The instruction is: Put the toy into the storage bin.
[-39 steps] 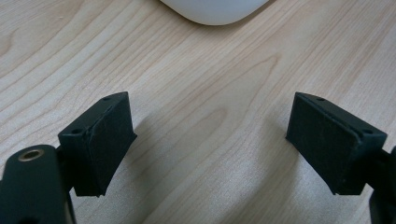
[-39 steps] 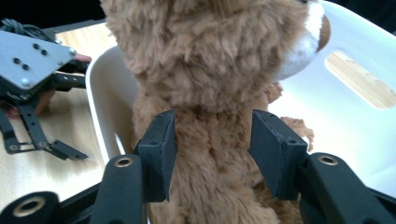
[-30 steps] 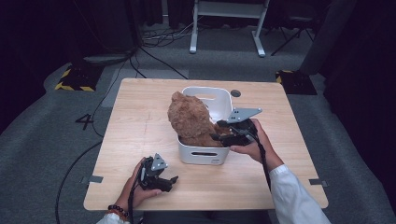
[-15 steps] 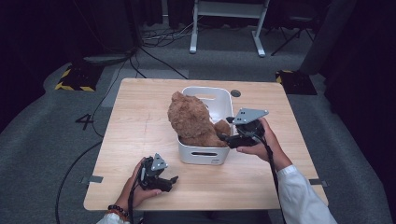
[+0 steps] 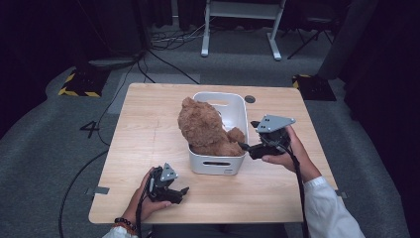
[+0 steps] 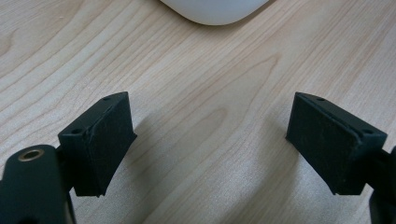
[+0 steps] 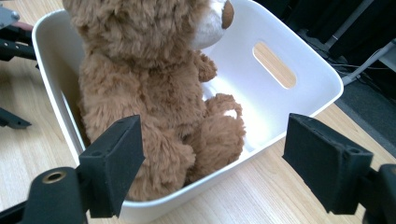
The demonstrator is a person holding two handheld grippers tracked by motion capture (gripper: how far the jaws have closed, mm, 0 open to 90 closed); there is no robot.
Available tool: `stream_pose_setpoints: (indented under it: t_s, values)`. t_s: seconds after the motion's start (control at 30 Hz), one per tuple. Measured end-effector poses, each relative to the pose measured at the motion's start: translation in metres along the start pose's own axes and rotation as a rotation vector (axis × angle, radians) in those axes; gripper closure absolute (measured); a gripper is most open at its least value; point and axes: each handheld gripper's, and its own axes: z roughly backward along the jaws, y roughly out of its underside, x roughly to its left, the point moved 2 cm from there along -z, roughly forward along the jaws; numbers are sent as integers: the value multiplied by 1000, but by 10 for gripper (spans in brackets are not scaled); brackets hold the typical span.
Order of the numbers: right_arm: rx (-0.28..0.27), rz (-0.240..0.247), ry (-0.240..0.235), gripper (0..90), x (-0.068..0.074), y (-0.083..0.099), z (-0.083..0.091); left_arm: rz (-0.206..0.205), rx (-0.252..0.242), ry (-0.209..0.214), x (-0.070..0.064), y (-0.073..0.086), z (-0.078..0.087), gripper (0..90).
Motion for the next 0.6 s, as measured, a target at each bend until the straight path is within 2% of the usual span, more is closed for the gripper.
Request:
stream_pose_setpoints:
  t_s: [0.13,0.6]
  values:
    - [7,18,15,199,0,4,3,-1,0,0,0,0,0,147]
    - [21,21,47,202,-6,20,14,0,-1,1,0,0,0,147]
